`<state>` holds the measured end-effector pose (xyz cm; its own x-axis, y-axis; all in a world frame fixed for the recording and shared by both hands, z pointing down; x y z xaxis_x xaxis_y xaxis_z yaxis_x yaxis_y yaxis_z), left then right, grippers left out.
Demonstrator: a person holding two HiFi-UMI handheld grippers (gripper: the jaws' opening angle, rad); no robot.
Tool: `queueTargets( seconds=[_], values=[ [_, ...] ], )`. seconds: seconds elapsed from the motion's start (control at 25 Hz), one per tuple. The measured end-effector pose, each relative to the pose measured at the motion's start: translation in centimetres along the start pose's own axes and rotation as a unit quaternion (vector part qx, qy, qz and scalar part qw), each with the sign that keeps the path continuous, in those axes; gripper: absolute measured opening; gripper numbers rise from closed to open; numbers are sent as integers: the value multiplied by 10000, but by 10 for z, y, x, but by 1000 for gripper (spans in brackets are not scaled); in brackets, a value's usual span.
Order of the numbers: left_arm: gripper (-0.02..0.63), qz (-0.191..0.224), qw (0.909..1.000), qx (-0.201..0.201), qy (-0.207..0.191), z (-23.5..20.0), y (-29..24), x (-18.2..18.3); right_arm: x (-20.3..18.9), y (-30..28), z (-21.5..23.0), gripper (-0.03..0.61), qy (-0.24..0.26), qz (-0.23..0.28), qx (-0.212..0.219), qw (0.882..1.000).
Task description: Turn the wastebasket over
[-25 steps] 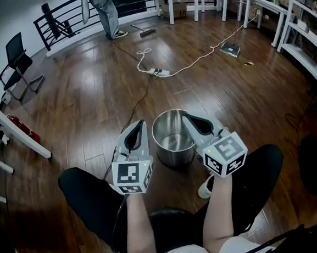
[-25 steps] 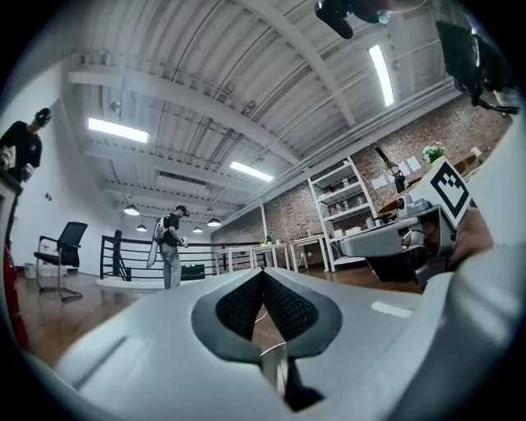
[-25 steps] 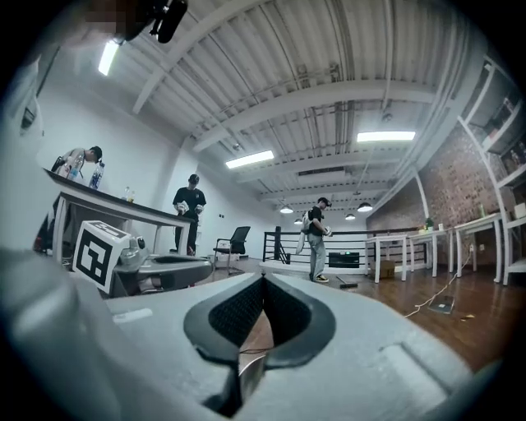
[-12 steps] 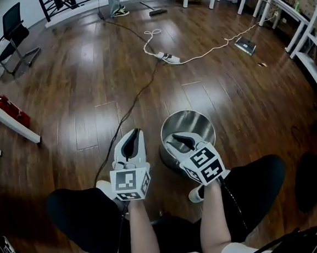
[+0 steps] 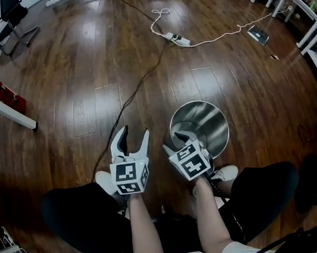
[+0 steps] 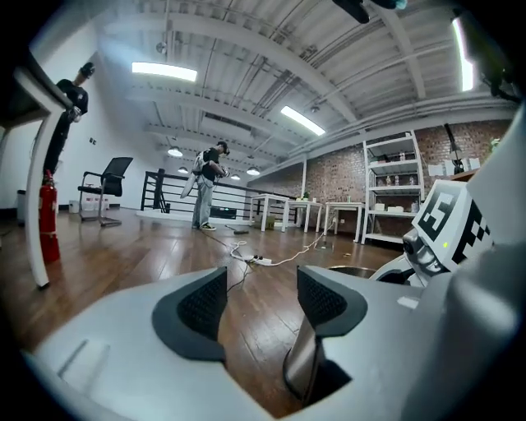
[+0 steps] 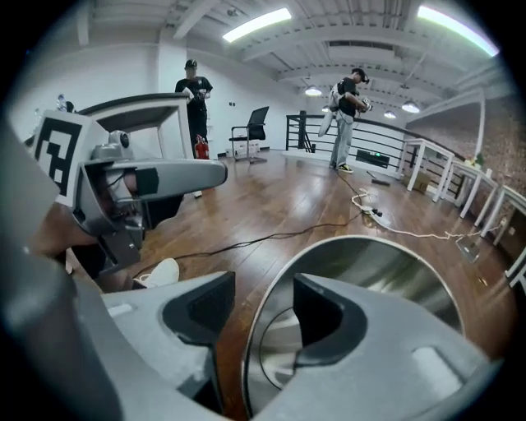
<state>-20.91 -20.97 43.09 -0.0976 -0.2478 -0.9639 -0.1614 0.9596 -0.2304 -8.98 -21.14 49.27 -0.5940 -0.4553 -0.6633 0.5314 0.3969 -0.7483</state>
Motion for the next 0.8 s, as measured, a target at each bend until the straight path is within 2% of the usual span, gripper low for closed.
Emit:
queueTargets(
  seconds=[0.08,0.16,0.2,0.32,0.44,0.52,0.64,0.72,0.8],
  values=[
    [304,-230,9997,61,-31,-4,-3,-15,-4,-7,3,190,-35,-130,-144,9998],
    [310,-361,9993,93,4,-8,-5,-24,-6,-12,6,91,-38,-206,-266,9994],
    [311,-380,9992,114,56,-11,-4,-26,-6,-14,6,73,-61,-236,-289,9993],
    [311,-357,9990,212,154,-18,0,-27,-7,-15,4,60,-209,-289,-291,9989],
    [310,-311,9989,313,183,-26,6,-25,-8,-8,4,57,-175,-185,-107,9996],
    [307,-246,9986,394,247,-32,10,-22,0,2,6,57,-256,63,-14,9997],
    [282,-125,9978,384,520,-34,14,-18,15,28,17,57,-692,671,179,9952],
    [281,-57,9967,366,726,-37,15,-17,24,43,26,57,-1073,1190,402,9863],
    [281,-73,9963,380,763,-38,16,-18,28,54,35,57,-1502,1760,698,9704]
  ],
)
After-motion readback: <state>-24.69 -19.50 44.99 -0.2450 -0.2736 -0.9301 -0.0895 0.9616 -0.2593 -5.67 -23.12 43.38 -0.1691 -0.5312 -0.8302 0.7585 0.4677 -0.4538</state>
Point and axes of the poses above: the fingertips, and each gripper's own axes: y backward along the fingers, z to its right, x out of its top, the point moved 3 cm from there along y, backward along the fingers
